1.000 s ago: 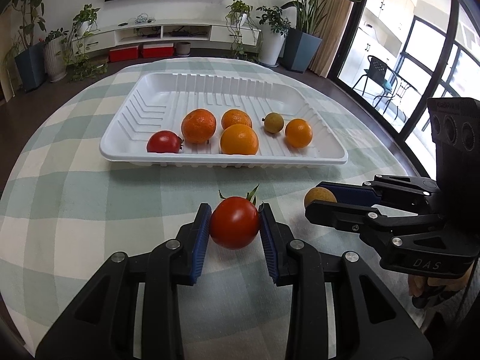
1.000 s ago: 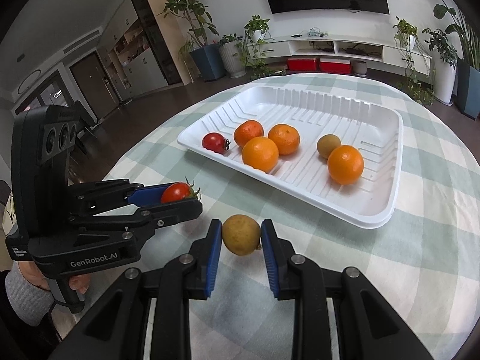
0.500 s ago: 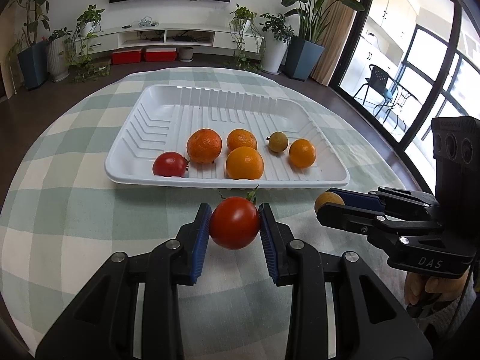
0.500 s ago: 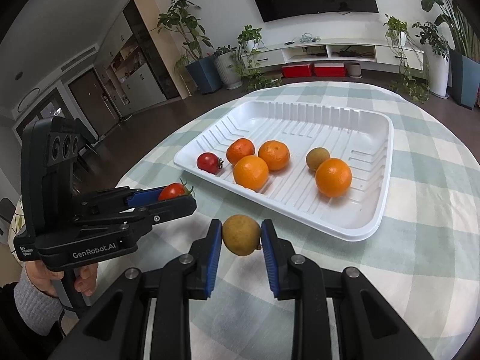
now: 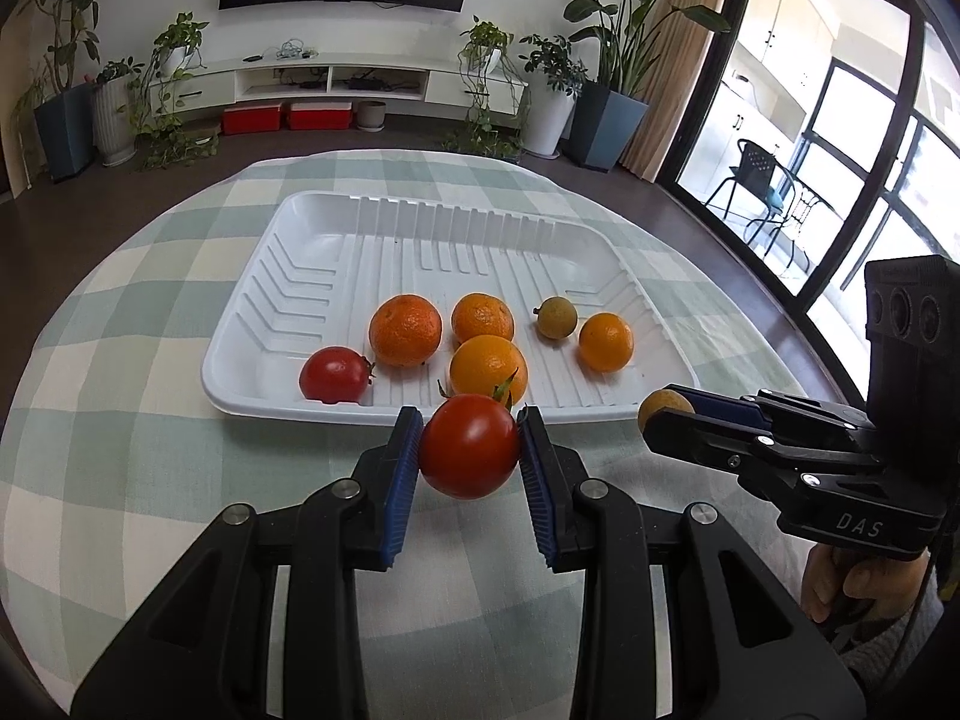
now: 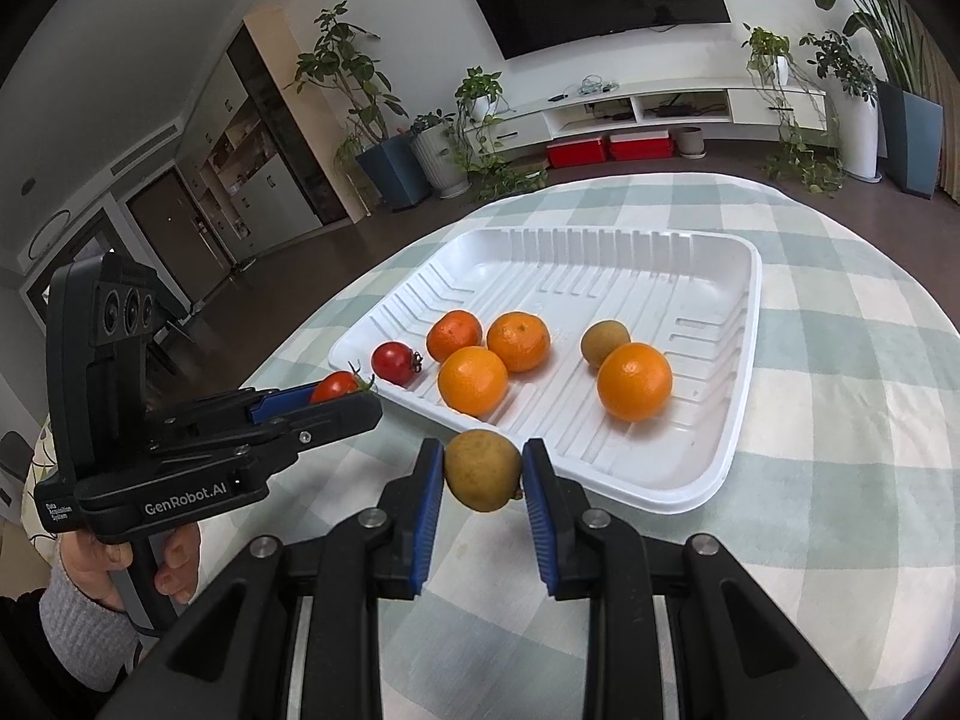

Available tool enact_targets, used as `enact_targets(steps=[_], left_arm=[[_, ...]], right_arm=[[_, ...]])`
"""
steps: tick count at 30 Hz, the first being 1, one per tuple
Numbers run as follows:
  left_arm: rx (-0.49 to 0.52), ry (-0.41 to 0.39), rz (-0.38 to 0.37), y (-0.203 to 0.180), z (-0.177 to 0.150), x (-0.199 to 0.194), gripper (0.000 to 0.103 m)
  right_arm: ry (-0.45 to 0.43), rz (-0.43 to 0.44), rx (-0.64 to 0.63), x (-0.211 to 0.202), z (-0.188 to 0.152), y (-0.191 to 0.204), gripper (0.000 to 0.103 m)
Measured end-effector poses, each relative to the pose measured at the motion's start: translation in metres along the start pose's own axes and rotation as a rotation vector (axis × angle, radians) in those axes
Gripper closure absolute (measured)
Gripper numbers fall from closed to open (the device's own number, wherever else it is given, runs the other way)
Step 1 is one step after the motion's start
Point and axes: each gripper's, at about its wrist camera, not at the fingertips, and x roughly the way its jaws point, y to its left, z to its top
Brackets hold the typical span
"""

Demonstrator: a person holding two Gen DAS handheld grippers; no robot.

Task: Organize fruits
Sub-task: 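Lift the held tomato and kiwi and carry both over the white tray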

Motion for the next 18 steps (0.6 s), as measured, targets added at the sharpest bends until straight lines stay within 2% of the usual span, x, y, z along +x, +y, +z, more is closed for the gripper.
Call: enact_targets(steps=[18], left_arm=[[-0.007,-0.006,-0.002,0.003,0.011,0.008,0.073]], right_arm=[[-0.023,-0.009,0.032,0.004,0.009,-0.011,0.074]])
